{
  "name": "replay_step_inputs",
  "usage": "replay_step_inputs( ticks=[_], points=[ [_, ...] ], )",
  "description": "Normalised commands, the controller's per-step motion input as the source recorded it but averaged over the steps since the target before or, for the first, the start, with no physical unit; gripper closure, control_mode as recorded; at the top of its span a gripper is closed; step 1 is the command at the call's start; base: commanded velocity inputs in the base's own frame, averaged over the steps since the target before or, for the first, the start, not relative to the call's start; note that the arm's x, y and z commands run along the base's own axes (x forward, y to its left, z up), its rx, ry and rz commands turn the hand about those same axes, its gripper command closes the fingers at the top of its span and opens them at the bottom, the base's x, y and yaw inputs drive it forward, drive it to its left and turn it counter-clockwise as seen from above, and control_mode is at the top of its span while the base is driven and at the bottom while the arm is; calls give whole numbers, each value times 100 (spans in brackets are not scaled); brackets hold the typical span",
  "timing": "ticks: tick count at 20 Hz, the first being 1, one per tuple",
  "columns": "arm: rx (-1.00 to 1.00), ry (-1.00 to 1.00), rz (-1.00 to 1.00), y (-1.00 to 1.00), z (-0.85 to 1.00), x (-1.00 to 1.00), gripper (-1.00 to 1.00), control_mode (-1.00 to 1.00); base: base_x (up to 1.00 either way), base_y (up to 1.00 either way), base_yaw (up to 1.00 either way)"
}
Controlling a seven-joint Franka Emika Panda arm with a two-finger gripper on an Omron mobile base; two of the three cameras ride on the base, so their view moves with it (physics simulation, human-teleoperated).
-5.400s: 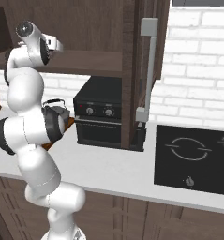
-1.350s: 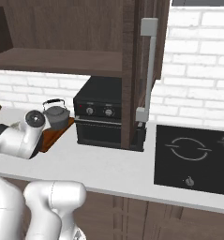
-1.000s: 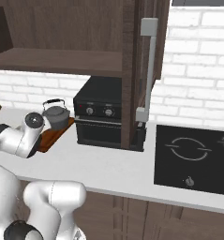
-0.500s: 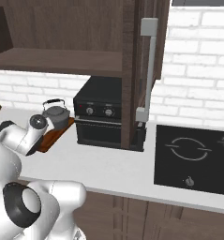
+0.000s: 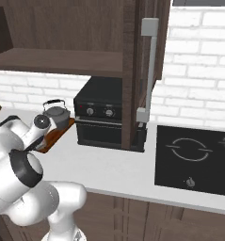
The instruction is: Pick the kettle from the counter and place it on the tray. Then pick the mug from the cabinet and place it on the tray. Then close the cabinet doors.
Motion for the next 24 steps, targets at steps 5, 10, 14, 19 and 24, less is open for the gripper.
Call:
replay_step_inputs(
  ticks=[5, 10, 14, 19, 24],
  points=[
    [1, -5, 0, 26, -11, 14, 100, -100, 0, 0, 0],
    [8, -6, 1, 22, 0, 31, 100, -100, 0, 0, 0],
    [11, -2, 1, 18, 3, 38, 100, -100, 0, 0, 0],
    [9, -1, 3, 18, -1, 31, 100, -100, 0, 0, 0],
    [2, -5, 7, 23, -16, 6, 100, -100, 0, 0, 0]
  ],
)
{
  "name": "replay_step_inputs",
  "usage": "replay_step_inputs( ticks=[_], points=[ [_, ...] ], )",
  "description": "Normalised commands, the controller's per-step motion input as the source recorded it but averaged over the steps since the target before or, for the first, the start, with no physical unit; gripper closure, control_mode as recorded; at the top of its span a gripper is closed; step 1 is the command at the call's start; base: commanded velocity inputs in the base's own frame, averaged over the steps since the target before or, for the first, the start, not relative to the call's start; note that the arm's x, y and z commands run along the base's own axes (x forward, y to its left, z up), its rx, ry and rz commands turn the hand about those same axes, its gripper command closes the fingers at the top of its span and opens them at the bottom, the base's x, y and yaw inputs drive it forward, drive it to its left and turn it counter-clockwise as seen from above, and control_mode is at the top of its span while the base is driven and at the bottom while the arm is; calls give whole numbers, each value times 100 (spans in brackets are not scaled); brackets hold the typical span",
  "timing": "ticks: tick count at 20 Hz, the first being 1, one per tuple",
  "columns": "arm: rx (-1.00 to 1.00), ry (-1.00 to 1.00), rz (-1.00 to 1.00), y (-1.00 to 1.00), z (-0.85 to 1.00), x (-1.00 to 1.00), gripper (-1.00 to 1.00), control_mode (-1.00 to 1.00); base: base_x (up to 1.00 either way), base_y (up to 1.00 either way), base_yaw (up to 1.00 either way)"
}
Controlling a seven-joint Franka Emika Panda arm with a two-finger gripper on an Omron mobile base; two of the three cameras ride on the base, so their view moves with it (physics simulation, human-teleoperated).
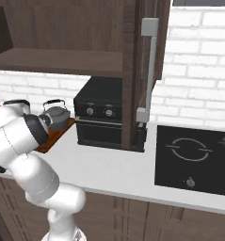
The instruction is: Pick the kettle from the counter and place it on the tray. Then pick the mug from the cabinet and place it on the tray. Then close the cabinet doors.
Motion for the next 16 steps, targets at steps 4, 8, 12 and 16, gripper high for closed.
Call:
replay_step_inputs(
  ticks=[4, 8, 12, 16],
  points=[
    [0, -9, 8, 6, -16, 0, 100, -100, 0, 0, 0],
    [0, -8, 8, -6, -16, 4, 100, -100, 0, 0, 0],
    [0, -5, 6, -31, -7, -1, 100, -100, 0, 0, 0],
    [10, -4, 7, -6, 2, 9, 100, -100, 0, 0, 0]
  ],
)
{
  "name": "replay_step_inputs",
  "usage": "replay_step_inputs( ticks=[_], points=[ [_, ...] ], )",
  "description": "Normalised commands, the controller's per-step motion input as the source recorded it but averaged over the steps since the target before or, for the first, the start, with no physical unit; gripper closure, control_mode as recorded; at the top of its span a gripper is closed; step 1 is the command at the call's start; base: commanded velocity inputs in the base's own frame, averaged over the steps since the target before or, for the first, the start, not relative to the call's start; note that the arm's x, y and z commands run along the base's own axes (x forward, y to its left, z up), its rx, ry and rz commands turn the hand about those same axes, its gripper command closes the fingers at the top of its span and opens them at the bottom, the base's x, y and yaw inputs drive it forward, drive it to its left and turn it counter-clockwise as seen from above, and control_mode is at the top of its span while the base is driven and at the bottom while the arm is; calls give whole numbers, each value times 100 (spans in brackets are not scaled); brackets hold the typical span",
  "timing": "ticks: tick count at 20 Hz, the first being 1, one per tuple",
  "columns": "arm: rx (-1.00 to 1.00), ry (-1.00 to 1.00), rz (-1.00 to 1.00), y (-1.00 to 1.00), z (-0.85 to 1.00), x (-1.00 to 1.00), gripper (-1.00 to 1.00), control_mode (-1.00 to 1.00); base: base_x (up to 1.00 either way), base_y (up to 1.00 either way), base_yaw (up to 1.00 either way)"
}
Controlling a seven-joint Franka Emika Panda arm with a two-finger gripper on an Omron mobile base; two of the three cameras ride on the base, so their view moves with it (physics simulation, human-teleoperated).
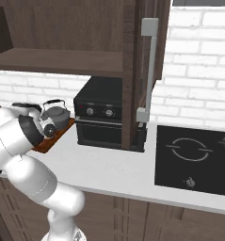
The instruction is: Pick the kettle from the counter and place it on the tray. Then pick the mug from the cabinet and place it on the tray. Then close the cabinet doors.
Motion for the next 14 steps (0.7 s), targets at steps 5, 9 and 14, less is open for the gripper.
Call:
replay_step_inputs(
  ticks=[5, 9, 14],
  points=[
    [17, 0, 6, 26, 18, 31, 100, -100, 0, 0, 0],
    [15, 2, 7, 32, 6, 43, 100, -100, 0, 0, 0],
    [10, 0, 10, 11, -17, 21, 100, -100, 0, 0, 0]
  ],
)
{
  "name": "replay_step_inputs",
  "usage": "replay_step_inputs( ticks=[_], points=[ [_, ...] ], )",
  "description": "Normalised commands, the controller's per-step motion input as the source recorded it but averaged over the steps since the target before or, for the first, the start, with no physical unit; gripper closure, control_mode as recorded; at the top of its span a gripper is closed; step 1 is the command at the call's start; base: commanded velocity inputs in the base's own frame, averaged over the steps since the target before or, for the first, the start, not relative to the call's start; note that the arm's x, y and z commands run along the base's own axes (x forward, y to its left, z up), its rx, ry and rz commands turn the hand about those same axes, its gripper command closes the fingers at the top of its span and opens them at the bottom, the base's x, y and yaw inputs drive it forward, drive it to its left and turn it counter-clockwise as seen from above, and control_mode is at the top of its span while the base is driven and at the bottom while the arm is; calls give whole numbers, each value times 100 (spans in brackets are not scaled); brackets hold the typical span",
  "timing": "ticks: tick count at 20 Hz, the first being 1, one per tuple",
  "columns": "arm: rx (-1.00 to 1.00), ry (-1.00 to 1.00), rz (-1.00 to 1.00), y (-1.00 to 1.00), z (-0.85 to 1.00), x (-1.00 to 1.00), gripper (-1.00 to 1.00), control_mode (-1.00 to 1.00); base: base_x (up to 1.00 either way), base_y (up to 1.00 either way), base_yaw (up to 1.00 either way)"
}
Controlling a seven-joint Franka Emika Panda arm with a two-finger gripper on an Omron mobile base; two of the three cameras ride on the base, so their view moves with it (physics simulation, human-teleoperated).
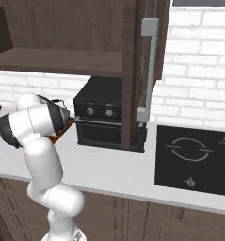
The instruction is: Pick the kettle from the counter and place it on the tray. Then pick the mug from the cabinet and place it on the tray. Then close the cabinet doors.
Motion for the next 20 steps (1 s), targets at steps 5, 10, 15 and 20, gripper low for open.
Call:
replay_step_inputs(
  ticks=[5, 10, 15, 20],
  points=[
    [1, 1, 8, -30, -39, 0, 100, -100, 0, 0, 0],
    [0, 0, 0, -63, -18, -7, 100, -100, 0, 0, 0],
    [0, 0, 0, -60, -3, -26, 100, -100, 0, 0, 0],
    [0, 2, 0, -27, 0, -36, 100, -100, 0, 0, 0]
  ],
)
